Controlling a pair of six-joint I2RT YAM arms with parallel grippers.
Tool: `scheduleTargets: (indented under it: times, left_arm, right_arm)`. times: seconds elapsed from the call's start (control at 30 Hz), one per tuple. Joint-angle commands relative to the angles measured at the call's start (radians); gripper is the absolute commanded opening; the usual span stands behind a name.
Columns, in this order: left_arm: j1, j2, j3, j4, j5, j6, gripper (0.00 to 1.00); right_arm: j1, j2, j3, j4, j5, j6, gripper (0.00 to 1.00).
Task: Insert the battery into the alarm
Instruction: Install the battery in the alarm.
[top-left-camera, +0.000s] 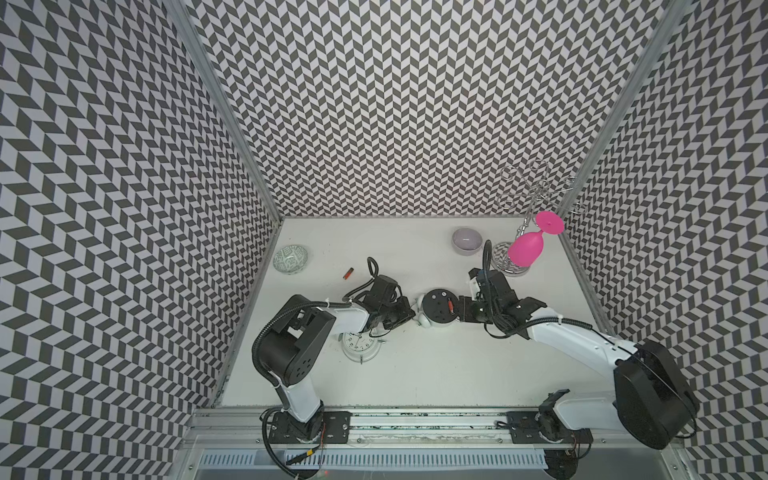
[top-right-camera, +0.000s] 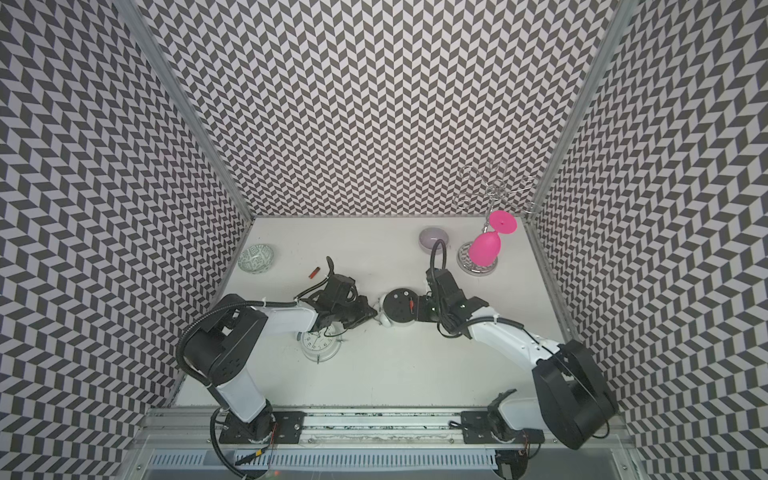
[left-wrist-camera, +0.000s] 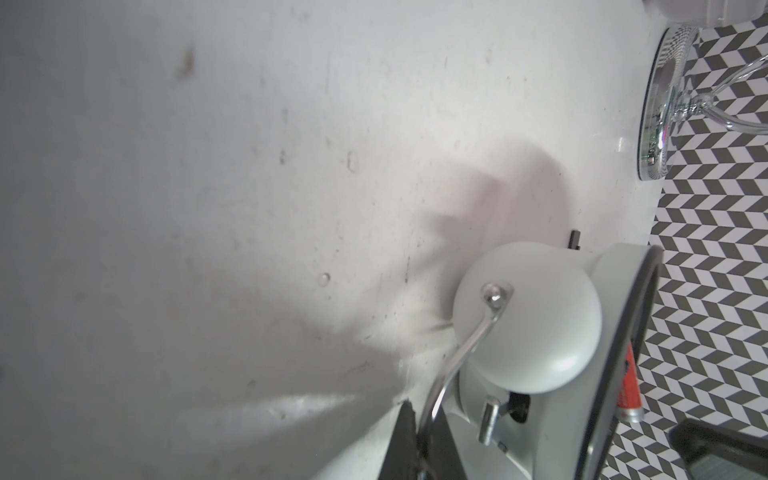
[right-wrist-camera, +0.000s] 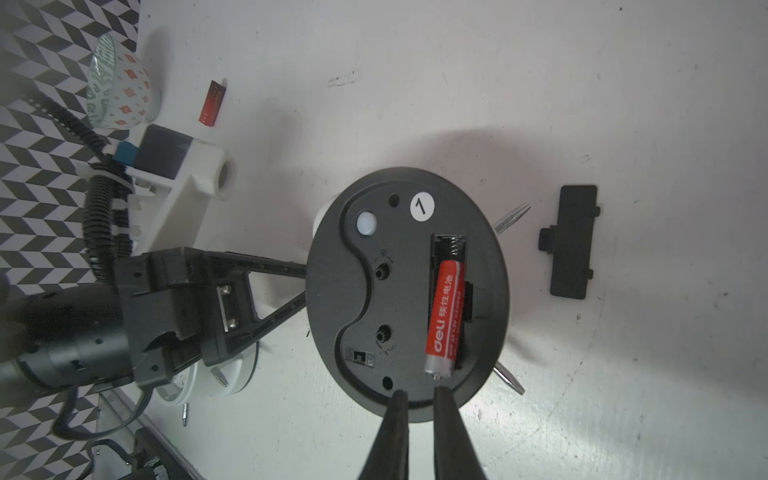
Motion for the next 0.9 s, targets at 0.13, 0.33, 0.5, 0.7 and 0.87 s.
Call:
scheduleTargets:
  times: [0.13, 0.33, 0.5, 0.7, 0.87]
  left_arm:
    - [0.006, 0.008, 0.025, -0.017, -0.005, 0.022, 0.00]
    - [0.006, 0.011, 0.025, -0.017, -0.004, 0.025, 0.00]
    - [0.006, 0.014, 0.027, -0.023, -0.004, 0.029, 0.00]
    - [0.006, 0.015, 0.027, -0.022, -0.002, 0.035, 0.00]
    - [0.005, 0.022, 0.038, -0.036, 0.000, 0.075, 0.00]
  right_arm:
    - [0.002, 0.033, 0.016, 0.060, -0.011, 0.009, 0.13]
    - [0.002, 0.053, 0.013, 0.073, -0.014, 0.012, 0.11]
    - [0.002, 0.066, 0.015, 0.073, -0.015, 0.011, 0.10]
    - [0.002, 0.079, 0.009, 0.064, -0.008, 0.007, 0.10]
    - [0.002, 0.099, 0.022, 0.063, 0.003, 0.008, 0.10]
